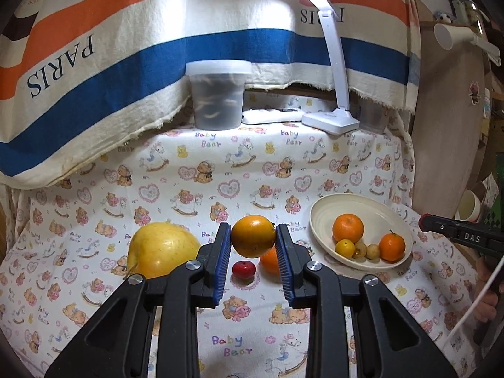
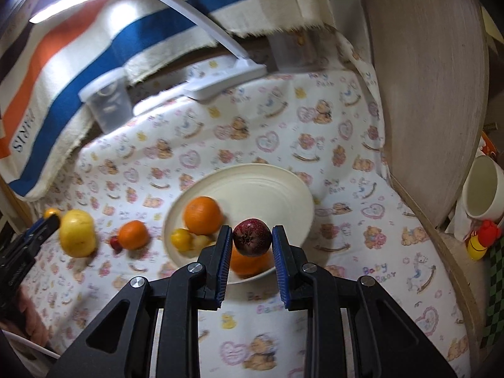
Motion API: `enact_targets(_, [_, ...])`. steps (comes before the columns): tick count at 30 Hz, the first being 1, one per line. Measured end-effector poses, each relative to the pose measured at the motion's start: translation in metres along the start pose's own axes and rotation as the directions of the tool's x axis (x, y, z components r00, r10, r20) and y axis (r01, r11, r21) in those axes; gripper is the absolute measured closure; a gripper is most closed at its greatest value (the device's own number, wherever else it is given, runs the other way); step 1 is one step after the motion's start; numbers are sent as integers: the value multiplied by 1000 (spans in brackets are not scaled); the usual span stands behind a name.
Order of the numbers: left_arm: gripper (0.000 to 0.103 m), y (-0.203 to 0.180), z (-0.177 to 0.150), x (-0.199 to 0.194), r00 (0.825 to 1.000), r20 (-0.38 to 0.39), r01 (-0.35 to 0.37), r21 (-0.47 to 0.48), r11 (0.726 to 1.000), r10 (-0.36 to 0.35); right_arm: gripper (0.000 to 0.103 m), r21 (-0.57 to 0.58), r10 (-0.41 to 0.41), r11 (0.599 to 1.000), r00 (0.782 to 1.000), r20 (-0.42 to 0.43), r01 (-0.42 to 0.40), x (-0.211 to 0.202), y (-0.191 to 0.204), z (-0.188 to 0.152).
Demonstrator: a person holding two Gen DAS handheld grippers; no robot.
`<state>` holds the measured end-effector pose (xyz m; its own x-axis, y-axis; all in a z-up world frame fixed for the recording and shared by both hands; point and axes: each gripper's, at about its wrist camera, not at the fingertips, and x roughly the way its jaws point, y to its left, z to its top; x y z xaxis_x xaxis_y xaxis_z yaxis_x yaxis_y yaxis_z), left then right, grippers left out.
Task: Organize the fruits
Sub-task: 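Carry the dark red apple onto the plate with the right tool, then open the right tool to release the dark red apple on the plate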
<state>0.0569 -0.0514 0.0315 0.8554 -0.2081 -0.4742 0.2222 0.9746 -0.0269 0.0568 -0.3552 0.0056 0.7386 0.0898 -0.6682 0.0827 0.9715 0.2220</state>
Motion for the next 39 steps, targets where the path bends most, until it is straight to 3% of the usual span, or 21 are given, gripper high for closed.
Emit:
enact_targets(5, [76,3,-1,3,1000,0,-10,-11,1000,10,76,102,28,995,998,-51,-23,20,-29,-1])
enact_targets(9, [76,4,-3,8,1000,-12,-17,-12,1000,17,76,109,42,994,994,-99,-32,35,-37,-3])
enact_targets(25, [75,-5,-8,9,999,19,-42,37,998,41,75,132,37,991,996,-82,-26,41,-44,-4])
enact_targets(27, [76,-6,-9,6,999,25,-48,30,998,47,68,144,40,989,995,-90,-27,42,-47,-4])
enact_targets(28, [76,-7,-9,4,999,25,-38,25,999,37,59,143,38,989,995,-89,-25,41,-48,-3])
enact_targets(29, [76,-11,-9,3,1000,18,-13,29,1000,12,57,137,25,990,997,-78,-14,39,-48,-3])
enact_targets(35, [76,-38,5,-5,998,25,47,88,995,-50,57,138,4,990,1000,-21,-1,27,-52,1])
enact_targets(39, [75,-55,15,10,995,-41,91,108,990,-87,57,115,1,993,1000,6,-2,21,-47,1])
